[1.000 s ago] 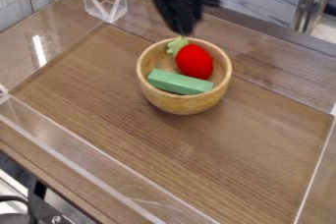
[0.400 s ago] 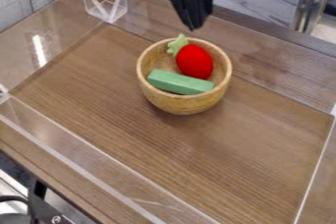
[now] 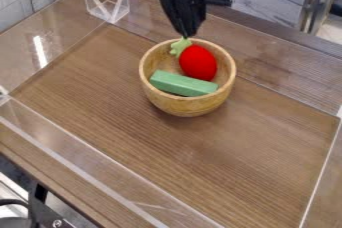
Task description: Move the red fruit to the left
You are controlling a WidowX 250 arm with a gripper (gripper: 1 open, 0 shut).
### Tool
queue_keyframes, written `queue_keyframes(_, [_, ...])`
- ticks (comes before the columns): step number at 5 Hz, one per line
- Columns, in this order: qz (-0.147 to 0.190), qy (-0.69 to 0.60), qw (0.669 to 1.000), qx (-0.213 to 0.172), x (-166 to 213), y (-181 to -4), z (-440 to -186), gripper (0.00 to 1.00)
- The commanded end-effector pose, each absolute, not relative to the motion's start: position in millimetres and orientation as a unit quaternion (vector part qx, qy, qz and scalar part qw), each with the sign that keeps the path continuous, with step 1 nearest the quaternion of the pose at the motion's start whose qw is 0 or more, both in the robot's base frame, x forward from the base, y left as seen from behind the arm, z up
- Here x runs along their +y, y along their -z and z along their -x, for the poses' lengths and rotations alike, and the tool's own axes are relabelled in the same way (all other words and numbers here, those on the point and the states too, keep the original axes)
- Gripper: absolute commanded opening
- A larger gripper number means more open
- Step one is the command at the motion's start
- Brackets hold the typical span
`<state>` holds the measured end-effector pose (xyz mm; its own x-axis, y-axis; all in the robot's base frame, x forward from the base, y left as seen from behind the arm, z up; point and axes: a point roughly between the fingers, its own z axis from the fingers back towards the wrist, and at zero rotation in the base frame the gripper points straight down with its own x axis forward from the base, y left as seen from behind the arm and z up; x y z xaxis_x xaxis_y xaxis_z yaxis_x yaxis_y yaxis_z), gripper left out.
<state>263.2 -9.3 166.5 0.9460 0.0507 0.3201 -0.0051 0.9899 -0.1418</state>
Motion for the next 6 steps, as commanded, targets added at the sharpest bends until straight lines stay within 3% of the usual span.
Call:
queue_keyframes(1, [0.065,-0.034,0.979,-0.189,-8.8,-177.2,-264.5,0.0])
queue_keyframes(3, [0.063,-0.05,0.976,-0.204,24.1,-206.4,-265.5,0.0])
queue_keyframes(4, [0.056,-0.046,0.978,-0.197,27.1,-202.9,-260.1,0.0])
queue_keyframes(5, [0.048,-0.056,0.98,-0.184,20.9,-174.4,-256.7,1.0])
queue_keyframes(6, [0.043,-0.074,0.979,-0.183,23.2,-161.5,-256.2,0.0])
